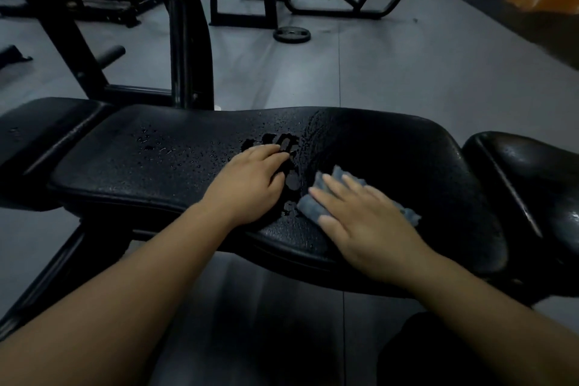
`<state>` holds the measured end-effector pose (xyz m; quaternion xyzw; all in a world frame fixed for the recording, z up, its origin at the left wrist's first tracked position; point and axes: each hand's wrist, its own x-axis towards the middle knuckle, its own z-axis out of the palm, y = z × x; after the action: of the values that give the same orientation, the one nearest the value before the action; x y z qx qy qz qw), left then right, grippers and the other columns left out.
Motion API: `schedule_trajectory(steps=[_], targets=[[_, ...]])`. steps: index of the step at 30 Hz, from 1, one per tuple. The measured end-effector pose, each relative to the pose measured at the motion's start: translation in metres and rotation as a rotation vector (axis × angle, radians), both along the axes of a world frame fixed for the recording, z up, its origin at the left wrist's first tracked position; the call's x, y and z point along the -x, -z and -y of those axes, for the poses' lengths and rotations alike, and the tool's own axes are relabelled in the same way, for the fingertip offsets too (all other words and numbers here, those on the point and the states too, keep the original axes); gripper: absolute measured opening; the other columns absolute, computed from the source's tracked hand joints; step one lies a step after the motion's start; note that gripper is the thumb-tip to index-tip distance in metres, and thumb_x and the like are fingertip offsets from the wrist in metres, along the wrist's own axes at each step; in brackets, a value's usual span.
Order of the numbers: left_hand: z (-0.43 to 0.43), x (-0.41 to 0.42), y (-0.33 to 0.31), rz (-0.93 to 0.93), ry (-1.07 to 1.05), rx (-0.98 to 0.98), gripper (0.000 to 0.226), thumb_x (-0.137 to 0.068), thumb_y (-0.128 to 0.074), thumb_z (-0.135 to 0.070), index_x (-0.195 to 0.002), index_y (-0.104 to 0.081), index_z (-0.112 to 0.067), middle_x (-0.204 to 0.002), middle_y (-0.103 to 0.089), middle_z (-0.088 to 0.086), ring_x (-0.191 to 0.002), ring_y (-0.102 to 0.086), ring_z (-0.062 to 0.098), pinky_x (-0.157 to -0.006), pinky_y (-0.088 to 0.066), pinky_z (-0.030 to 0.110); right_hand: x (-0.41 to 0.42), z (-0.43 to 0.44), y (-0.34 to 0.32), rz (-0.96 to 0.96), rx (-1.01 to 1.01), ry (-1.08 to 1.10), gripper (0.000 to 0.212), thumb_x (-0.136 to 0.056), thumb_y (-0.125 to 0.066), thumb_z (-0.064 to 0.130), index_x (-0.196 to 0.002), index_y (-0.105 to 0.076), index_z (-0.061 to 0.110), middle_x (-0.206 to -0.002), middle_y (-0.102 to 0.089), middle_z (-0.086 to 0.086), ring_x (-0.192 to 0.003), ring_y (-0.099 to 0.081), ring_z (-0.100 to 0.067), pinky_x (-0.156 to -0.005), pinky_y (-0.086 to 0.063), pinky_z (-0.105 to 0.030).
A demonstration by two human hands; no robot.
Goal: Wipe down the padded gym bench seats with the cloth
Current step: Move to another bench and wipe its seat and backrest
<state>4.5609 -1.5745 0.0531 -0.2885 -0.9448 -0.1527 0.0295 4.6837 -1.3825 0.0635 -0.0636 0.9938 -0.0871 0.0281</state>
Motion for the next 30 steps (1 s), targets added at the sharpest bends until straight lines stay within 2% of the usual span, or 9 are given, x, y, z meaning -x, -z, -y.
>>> schedule_trajectory(steps=[5, 7, 11, 13, 17, 22, 25, 28, 30], targets=[[0.001, -0.002, 0.002, -0.011, -0.001, -0.026, 0.047, -0.101, -0.039, -0.028, -0.148, -0.045, -0.026, -0.156, -0.038, -0.006, -0.144, -0.03, 0.015, -0.119, -0.026, 0.036, 0.045, -0.007, 0.004, -0.003, -0.058, 0.264, 0.057, -0.104, -0.018, 0.052, -0.158, -0.015, 0.036, -0.168, -0.004, 0.004, -0.154, -0.002, -0.023, -0.123, -0.007, -0.045], [0.0, -0.003, 0.0, -0.005, 0.004, -0.025, 0.047, -0.101, -0.04, -0.027, -0.148, -0.045, -0.024, -0.156, -0.039, -0.004, -0.143, -0.031, 0.016, -0.119, -0.026, 0.035, 0.037, 0.018, 0.005, -0.016, -0.063, 0.205, 0.061, -0.101, -0.009, 0.053, -0.158, -0.013, 0.035, -0.168, -0.003, 0.002, -0.154, -0.002, -0.026, -0.123, -0.007, -0.048], [0.002, -0.013, -0.002, 0.002, -0.011, -0.026, 0.047, -0.101, -0.043, -0.028, -0.148, -0.046, -0.024, -0.156, -0.038, -0.005, -0.144, -0.03, 0.015, -0.119, -0.025, 0.034, -0.024, 0.014, -0.002, 0.025, -0.011, -0.026, 0.081, -0.083, 0.01, 0.062, -0.158, -0.011, 0.04, -0.167, 0.001, 0.013, -0.154, 0.002, -0.014, -0.122, -0.003, -0.037], [0.003, -0.021, 0.0, -0.009, -0.035, -0.029, 0.047, -0.1, -0.043, -0.031, -0.147, -0.047, -0.025, -0.155, -0.04, -0.007, -0.143, -0.032, 0.014, -0.118, -0.027, 0.036, -0.01, -0.015, -0.001, 0.022, -0.014, 0.075, 0.076, -0.087, 0.003, 0.065, -0.157, -0.014, 0.041, -0.167, -0.003, 0.013, -0.154, -0.002, -0.013, -0.122, -0.007, -0.034], [0.001, -0.021, -0.002, -0.021, -0.061, -0.047, 0.045, -0.1, -0.043, -0.03, -0.144, -0.049, -0.026, -0.151, -0.043, -0.008, -0.139, -0.036, 0.014, -0.116, -0.031, 0.038, 0.05, -0.002, 0.0, -0.003, -0.039, 0.321, 0.059, -0.103, -0.018, 0.054, -0.158, -0.014, 0.034, -0.168, -0.003, 0.002, -0.154, -0.002, -0.027, -0.122, -0.007, -0.049], [0.005, -0.021, -0.001, -0.013, -0.041, -0.098, 0.045, -0.098, -0.043, -0.017, -0.142, -0.052, -0.022, -0.148, -0.046, -0.008, -0.136, -0.038, 0.013, -0.113, -0.032, 0.033, -0.019, 0.034, 0.0, -0.006, 0.02, -0.073, 0.076, -0.088, 0.008, 0.061, -0.158, -0.013, 0.039, -0.167, -0.002, 0.01, -0.154, 0.001, -0.018, -0.123, -0.005, -0.042], [0.006, -0.018, 0.0, -0.017, -0.042, -0.09, 0.046, -0.097, -0.041, -0.016, -0.142, -0.051, -0.022, -0.15, -0.045, -0.008, -0.137, -0.037, 0.014, -0.113, -0.032, 0.034, -0.003, -0.005, -0.001, 0.002, 0.044, 0.032, 0.076, -0.089, 0.007, 0.066, -0.156, -0.018, 0.042, -0.167, -0.007, 0.013, -0.154, -0.003, -0.013, -0.121, -0.008, -0.035], [0.005, -0.019, 0.001, -0.014, -0.043, -0.08, 0.047, -0.097, -0.039, -0.019, -0.143, -0.051, -0.022, -0.149, -0.045, -0.007, -0.137, -0.037, 0.015, -0.113, -0.032, 0.035, 0.05, 0.001, 0.001, -0.009, -0.017, 0.211, 0.06, -0.102, -0.008, 0.059, -0.157, -0.016, 0.039, -0.168, -0.005, 0.006, -0.154, -0.002, -0.022, -0.122, -0.007, -0.044], [0.005, -0.019, 0.0, 0.002, -0.026, -0.075, 0.053, -0.092, -0.035, -0.026, -0.141, -0.052, -0.021, -0.148, -0.047, -0.005, -0.136, -0.04, 0.018, -0.113, -0.033, 0.036, 0.053, 0.028, 0.004, -0.019, -0.035, 0.129, 0.061, -0.101, -0.003, 0.057, -0.157, -0.016, 0.037, -0.168, -0.004, 0.004, -0.154, -0.001, -0.025, -0.122, -0.007, -0.048]])
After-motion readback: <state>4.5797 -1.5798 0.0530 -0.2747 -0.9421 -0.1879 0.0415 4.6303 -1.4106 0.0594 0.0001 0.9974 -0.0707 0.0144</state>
